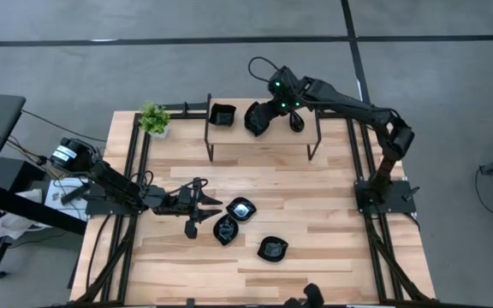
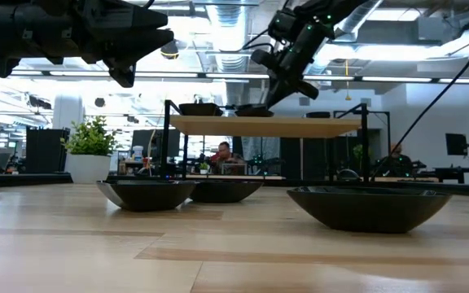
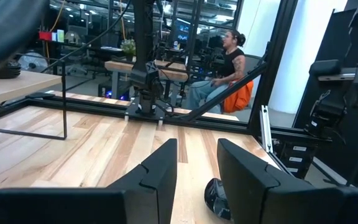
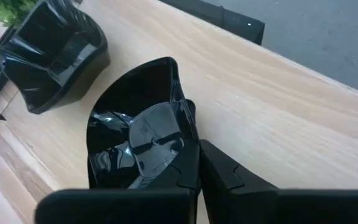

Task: Pick & Place Mini shaped plates
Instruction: Stack the black leaf shaped plate on top of the black leaf shaped plate on the shelf

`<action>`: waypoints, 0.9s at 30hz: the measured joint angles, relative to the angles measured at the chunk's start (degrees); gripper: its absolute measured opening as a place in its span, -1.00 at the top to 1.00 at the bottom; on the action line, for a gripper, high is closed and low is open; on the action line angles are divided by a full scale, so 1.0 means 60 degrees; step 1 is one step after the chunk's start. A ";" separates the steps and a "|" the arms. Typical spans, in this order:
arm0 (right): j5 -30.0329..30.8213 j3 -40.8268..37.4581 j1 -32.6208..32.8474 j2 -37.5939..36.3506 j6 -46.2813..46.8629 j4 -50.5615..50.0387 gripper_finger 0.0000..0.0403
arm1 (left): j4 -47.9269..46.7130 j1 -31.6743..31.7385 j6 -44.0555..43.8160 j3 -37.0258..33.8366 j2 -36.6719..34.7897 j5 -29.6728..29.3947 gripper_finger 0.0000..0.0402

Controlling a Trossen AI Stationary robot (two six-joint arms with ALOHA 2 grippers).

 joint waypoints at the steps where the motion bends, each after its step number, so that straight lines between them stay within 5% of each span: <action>1: 0.0000 0.0000 0.0027 0.0000 0.0000 0.0003 0.99 | 0.0000 0.0000 0.0000 0.0000 -0.0003 0.0000 0.42; 21: 0.0058 0.0081 0.0247 -0.0366 -0.1041 -0.0484 0.69 | -0.0036 0.0000 0.0029 0.0000 -0.0004 -0.0002 0.42; 27: 0.2221 -0.0195 0.1292 -0.1363 -0.1717 -0.0533 0.68 | -0.0461 0.0000 -0.0015 -0.0106 0.0000 0.0000 0.42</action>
